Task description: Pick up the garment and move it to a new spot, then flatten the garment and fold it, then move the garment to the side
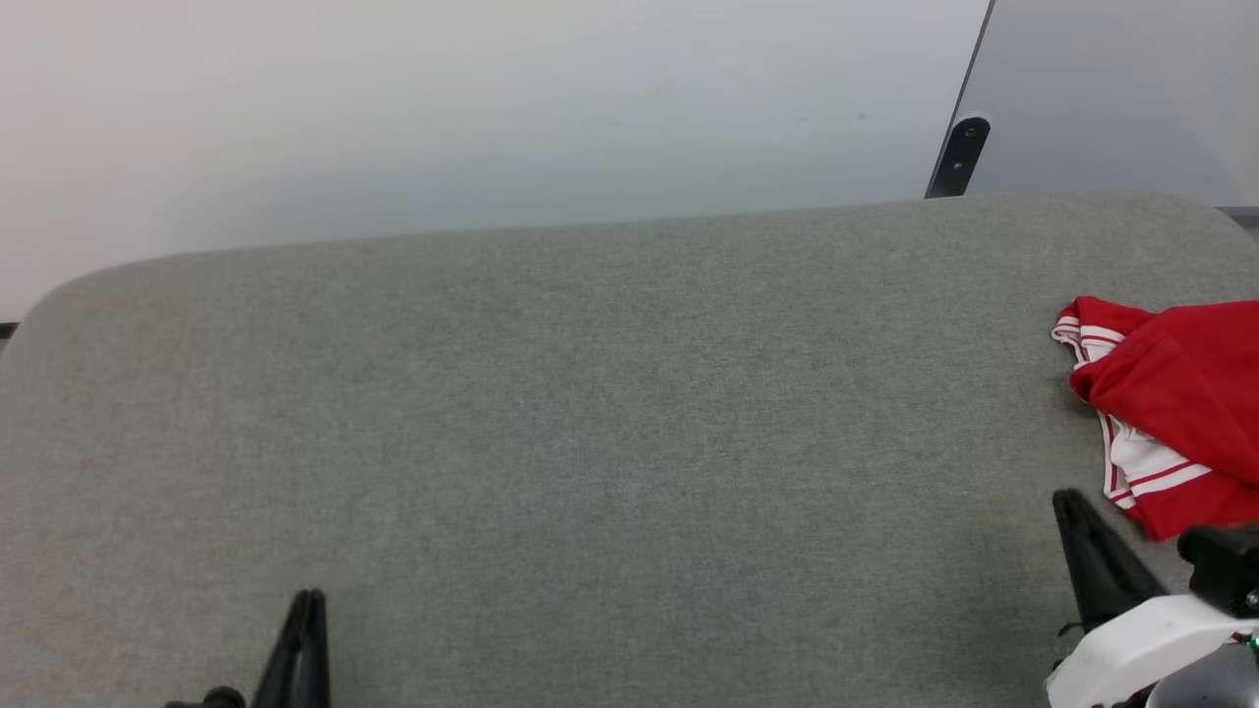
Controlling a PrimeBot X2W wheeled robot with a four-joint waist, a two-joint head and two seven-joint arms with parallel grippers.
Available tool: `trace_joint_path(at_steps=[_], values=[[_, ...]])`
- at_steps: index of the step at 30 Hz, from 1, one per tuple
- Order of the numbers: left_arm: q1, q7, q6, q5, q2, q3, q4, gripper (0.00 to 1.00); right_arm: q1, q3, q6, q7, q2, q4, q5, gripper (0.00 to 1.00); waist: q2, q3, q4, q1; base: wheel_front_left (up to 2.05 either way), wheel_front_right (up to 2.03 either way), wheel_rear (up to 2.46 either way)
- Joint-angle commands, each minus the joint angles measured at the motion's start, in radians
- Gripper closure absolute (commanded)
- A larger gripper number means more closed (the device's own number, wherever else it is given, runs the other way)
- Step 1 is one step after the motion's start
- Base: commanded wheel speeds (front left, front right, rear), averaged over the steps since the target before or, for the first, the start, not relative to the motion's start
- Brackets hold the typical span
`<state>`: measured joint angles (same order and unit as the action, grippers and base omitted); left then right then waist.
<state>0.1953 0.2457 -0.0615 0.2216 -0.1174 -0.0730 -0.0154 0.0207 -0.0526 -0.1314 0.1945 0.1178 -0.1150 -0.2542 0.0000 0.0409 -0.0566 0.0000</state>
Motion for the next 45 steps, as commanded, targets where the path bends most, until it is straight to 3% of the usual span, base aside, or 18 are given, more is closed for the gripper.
trace_joint_path(at_steps=[1,16,45], values=[[-0.011,-0.010,-0.001,0.038,-0.001,-0.003,0.001,1.00,-0.010,-0.004,0.000,-0.002,0.000,0.004,-0.037,1.00,0.0000,-0.001,0.001,0.0000,0.00,0.00,0.00],[-0.071,-0.080,-0.015,0.308,0.012,-0.011,0.052,1.00,-0.035,-0.016,0.000,-0.018,-0.013,0.072,-0.302,1.00,0.0000,-0.005,0.008,0.0000,0.00,0.00,0.00],[-0.159,-0.182,-0.037,0.704,0.032,-0.023,0.127,1.00,-0.072,-0.033,0.000,-0.042,-0.033,0.176,-0.687,1.00,0.0000,-0.014,0.020,0.0000,0.00,0.00,0.00]])
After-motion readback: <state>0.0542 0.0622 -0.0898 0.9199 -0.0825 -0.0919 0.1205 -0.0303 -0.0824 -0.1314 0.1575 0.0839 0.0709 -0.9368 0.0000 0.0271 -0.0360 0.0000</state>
